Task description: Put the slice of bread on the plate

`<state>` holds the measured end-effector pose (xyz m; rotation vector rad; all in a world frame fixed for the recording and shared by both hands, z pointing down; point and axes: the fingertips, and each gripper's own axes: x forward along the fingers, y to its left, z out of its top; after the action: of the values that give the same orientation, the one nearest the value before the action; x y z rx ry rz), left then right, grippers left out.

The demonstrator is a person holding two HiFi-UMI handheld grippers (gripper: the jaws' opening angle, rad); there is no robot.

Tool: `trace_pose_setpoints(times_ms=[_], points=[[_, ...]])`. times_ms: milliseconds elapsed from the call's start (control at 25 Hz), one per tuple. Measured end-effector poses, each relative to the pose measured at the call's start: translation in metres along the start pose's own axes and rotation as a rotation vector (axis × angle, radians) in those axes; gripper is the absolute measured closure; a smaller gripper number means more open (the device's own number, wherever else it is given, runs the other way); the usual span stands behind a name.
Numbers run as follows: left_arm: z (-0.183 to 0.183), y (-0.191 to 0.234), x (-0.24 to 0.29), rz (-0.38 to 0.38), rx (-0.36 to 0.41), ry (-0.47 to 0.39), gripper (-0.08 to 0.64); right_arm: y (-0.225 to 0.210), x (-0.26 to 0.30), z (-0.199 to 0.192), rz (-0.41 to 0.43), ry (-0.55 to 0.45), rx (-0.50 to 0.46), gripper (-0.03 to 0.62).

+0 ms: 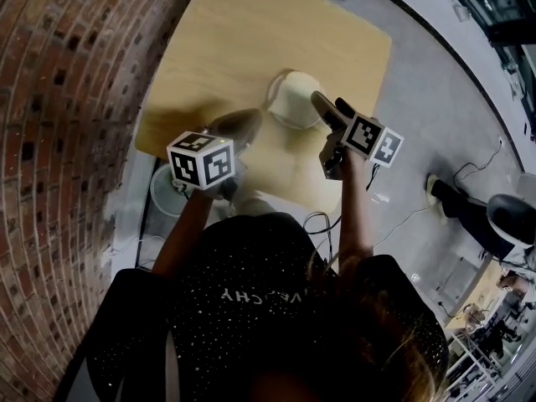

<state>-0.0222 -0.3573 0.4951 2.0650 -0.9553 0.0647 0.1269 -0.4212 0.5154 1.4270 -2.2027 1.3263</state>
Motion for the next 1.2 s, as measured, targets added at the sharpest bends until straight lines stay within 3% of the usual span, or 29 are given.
trace_pose_setpoints(times_ms=[160, 280, 360, 480, 640, 880, 1200], points=[[0.001, -0.021, 0.002, -0.037, 0.056, 0.004, 0.551, 0.029, -0.03, -0.004, 0.113, -0.092, -0.039, 0.223], [0.0, -0.038, -0.002, -0.052, 0.119, 0.0, 0.551, 0.054, -0.051, -0.014, 0.152, -0.145, -0.121, 0.245], [-0.002, -0.049, -0.008, -0.064, 0.153, -0.007, 0.551, 0.067, -0.065, -0.022, 0.14, -0.19, -0.177, 0.339], [-0.009, -0.068, -0.02, -0.078, 0.188, -0.024, 0.551, 0.078, -0.09, -0.036, 0.1, -0.258, -0.232, 0.553], [-0.02, -0.093, -0.038, -0.09, 0.221, -0.049, 0.551, 0.088, -0.119, -0.06, 0.067, -0.291, -0.287, 0.572], [-0.051, -0.126, -0.069, -0.102, 0.273, -0.073, 0.551, 0.104, -0.165, -0.093, 0.088, -0.357, -0.276, 0.578], [-0.084, -0.152, -0.101, -0.104, 0.296, -0.092, 0.551, 0.12, -0.203, -0.134, 0.077, -0.362, -0.32, 0.58]])
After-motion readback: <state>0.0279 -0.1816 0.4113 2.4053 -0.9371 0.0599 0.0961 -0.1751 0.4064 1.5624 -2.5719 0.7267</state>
